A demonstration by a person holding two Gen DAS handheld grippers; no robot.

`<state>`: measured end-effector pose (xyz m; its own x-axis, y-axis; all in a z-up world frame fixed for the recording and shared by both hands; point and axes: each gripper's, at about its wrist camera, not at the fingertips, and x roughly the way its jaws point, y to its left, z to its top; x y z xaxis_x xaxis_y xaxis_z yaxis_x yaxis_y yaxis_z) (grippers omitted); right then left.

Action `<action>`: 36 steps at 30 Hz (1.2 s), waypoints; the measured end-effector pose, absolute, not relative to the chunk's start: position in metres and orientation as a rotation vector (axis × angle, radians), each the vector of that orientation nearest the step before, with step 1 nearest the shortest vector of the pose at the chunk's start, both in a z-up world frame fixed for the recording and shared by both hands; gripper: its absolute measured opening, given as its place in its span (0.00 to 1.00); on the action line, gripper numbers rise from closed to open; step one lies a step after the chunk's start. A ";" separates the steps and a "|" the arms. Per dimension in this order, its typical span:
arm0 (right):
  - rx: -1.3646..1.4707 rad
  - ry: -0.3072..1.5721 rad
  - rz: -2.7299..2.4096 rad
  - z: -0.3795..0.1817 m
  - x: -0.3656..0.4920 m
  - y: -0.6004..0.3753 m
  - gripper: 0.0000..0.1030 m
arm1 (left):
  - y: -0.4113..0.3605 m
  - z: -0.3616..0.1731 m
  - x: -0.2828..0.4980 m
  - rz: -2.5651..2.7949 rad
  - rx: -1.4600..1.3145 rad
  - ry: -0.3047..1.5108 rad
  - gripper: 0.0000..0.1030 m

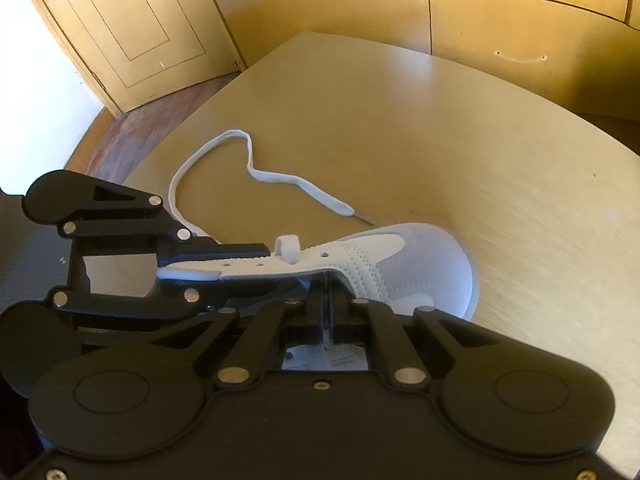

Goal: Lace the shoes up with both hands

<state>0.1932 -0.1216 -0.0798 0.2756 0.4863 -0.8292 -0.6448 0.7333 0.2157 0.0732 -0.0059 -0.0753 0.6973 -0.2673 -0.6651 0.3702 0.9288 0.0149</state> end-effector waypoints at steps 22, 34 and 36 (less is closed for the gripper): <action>-0.231 1.008 0.738 -0.070 0.187 -0.116 0.02 | -0.004 -0.077 0.072 -0.372 0.153 0.717 0.09; -0.230 1.028 0.740 -0.079 0.192 -0.111 0.02 | -0.006 -0.077 0.070 -0.369 0.162 0.719 0.09; -0.223 1.029 0.740 -0.079 0.192 -0.112 0.02 | -0.009 -0.076 0.071 -0.366 0.161 0.719 0.09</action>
